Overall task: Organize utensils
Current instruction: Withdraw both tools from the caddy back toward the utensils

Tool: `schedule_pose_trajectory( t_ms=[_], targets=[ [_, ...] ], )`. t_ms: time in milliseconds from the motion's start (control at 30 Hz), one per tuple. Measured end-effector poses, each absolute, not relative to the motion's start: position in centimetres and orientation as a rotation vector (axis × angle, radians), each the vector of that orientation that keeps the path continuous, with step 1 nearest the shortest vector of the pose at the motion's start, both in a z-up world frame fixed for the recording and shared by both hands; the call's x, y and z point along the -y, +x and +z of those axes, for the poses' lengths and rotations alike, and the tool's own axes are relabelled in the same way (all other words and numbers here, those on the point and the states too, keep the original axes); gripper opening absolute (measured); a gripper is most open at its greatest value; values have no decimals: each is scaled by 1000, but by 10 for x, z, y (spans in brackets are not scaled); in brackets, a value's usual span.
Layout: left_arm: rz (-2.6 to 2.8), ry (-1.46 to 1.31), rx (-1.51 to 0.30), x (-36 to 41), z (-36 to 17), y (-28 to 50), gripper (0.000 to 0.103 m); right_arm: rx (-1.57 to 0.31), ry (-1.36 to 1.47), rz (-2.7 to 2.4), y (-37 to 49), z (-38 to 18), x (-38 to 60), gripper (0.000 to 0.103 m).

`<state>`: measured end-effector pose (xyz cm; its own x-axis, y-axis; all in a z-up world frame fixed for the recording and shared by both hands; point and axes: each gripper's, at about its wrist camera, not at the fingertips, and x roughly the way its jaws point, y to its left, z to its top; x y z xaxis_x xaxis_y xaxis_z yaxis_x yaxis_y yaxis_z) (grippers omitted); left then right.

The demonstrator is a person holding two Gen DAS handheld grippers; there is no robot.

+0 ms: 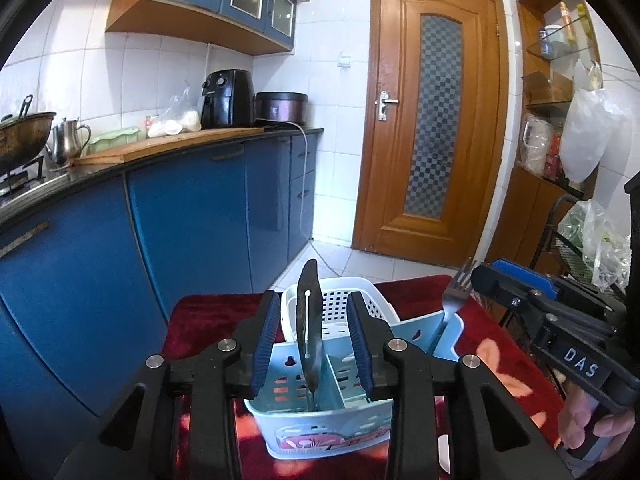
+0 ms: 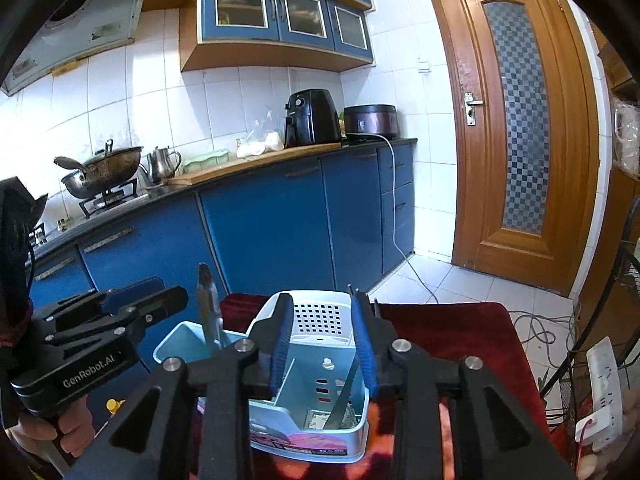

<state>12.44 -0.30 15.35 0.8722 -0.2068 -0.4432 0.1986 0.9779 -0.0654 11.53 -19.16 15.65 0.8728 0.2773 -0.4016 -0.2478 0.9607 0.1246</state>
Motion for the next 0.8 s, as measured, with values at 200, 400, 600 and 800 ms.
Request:
schedule_pose_trajectory(
  t_ms=[200,400,600,800],
  targets=[
    [-215,-18,-464,0,160,107,37,-418,92,283,98,168,194,33],
    [-213,-19,-475,-4,162,87,37,-436,92,286,78,171,197,33],
    [-220,-29,-501,-8,159,69,37,-456,96,283,57,171,200,34],
    [-224,-34,-541,-11,149,50,37,-486,95,270,38,162,205,33]
  ],
)
